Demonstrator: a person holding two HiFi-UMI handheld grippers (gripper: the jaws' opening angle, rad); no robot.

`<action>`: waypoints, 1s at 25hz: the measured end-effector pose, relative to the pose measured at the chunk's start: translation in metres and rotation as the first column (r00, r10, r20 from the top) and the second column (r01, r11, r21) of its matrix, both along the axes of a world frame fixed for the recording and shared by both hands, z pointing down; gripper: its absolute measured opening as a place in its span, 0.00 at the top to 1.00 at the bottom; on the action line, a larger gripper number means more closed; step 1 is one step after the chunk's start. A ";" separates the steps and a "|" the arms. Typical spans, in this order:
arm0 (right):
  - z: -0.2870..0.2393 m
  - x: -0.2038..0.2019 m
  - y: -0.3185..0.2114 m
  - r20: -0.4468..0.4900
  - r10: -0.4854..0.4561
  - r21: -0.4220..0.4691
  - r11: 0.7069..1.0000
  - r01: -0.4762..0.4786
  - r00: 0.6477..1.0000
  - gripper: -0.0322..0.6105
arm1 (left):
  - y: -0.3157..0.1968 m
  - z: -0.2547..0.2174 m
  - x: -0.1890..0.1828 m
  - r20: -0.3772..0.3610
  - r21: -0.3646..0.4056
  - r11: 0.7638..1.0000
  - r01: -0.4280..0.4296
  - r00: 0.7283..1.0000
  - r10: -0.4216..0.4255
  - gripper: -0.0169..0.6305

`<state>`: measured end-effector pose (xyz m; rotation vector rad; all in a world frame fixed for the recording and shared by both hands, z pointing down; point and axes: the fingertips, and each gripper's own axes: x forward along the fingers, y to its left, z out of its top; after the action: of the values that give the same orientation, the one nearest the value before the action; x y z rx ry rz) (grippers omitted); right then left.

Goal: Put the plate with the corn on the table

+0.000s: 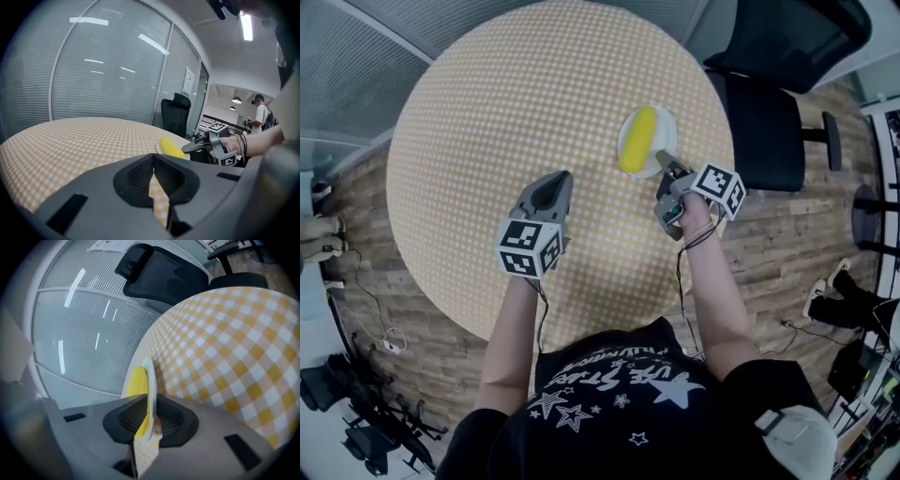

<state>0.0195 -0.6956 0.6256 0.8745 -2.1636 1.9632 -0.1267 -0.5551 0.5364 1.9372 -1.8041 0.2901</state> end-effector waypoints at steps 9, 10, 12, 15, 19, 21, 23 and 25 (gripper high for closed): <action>-0.005 0.012 0.005 -0.183 -0.027 0.120 0.992 0.049 0.983 0.75 | 0.015 -0.012 0.003 0.004 0.016 1.000 0.005 1.000 -0.005 0.96; -0.005 0.013 0.007 -0.199 -0.036 0.136 0.989 0.064 0.979 0.75 | 0.017 -0.013 0.002 0.003 0.020 1.000 0.006 1.000 -0.006 0.96; -0.007 0.017 0.013 -0.211 -0.048 0.156 0.984 0.083 0.976 0.75 | 0.021 -0.016 0.003 0.003 0.028 1.000 0.005 1.000 -0.005 0.96; -0.016 0.023 0.028 -0.192 -0.045 0.173 0.982 0.079 0.980 0.75 | 0.032 -0.023 0.004 -0.002 0.046 0.999 0.005 1.000 -0.005 0.96; -0.034 0.027 0.052 -0.159 -0.030 0.215 0.975 0.064 0.987 0.75 | 0.050 -0.029 0.006 -0.020 0.068 0.998 -0.005 1.000 0.007 0.96; -0.046 0.026 0.068 -0.143 -0.029 0.250 0.966 0.065 0.989 0.75 | 0.060 -0.031 0.005 -0.029 0.075 0.997 -0.015 0.999 0.017 0.96; -0.058 0.025 0.082 -0.131 -0.023 0.285 0.957 0.060 0.991 0.75 | 0.069 -0.034 0.005 -0.036 0.086 0.996 -0.028 0.999 0.031 0.96; -0.068 0.028 0.098 -0.121 -0.007 0.304 0.952 0.044 0.993 0.75 | 0.082 -0.039 0.009 -0.043 0.096 0.994 -0.048 0.998 0.052 0.96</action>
<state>0.0479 -0.5972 0.5578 0.9691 -2.4325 1.5415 -0.1178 -0.4736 0.4978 2.0398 -1.7715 0.1789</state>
